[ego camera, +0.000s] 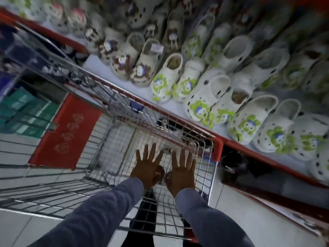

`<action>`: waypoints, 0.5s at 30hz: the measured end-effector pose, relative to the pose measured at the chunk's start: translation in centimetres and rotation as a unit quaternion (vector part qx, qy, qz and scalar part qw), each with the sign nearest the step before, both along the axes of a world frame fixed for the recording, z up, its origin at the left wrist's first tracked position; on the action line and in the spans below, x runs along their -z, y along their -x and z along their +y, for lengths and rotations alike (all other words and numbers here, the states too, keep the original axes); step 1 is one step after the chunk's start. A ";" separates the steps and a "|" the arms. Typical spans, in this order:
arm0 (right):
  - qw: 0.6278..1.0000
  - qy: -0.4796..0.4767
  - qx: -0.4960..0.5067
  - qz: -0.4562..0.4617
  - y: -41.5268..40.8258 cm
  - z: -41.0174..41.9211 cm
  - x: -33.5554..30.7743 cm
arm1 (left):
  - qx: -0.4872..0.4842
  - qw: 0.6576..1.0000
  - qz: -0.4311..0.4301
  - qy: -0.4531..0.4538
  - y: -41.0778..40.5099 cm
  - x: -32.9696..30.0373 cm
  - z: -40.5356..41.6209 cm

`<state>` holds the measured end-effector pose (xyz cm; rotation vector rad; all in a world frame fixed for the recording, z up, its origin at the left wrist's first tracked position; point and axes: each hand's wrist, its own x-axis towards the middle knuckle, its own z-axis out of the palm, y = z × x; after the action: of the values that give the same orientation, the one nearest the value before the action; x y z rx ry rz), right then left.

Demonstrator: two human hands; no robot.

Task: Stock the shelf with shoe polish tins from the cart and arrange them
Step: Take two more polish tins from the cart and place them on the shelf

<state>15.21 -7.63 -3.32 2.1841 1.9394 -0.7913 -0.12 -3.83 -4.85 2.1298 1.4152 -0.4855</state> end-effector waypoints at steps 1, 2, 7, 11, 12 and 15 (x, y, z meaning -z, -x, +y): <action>0.999 0.032 0.025 -0.010 0.4 -0.3 2.0 | -0.004 1.000 0.003 0.019 -0.1 1.2 -0.4; 0.997 0.056 0.051 -0.018 0.7 -0.4 3.0 | -0.001 1.000 0.001 0.030 -0.2 2.0 -0.6; 0.981 0.181 0.068 -0.013 1.6 -0.9 7.9 | 0.076 0.990 0.035 0.114 -0.4 6.2 -1.2; 0.980 0.189 0.060 -0.033 2.1 -1.1 9.6 | 0.106 0.990 0.029 0.093 -0.8 7.9 -1.2; 0.983 0.171 0.060 -0.037 2.1 -1.2 9.9 | 0.101 0.991 0.025 0.085 -1.0 8.0 -1.1; 0.987 0.149 0.041 -0.045 2.0 -1.1 10.4 | 0.109 0.991 0.018 0.068 -1.1 8.0 -0.9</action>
<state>13.18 -8.71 -13.67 2.0885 1.5819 -0.9112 1.03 -4.71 -12.90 2.1836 1.1371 -0.6872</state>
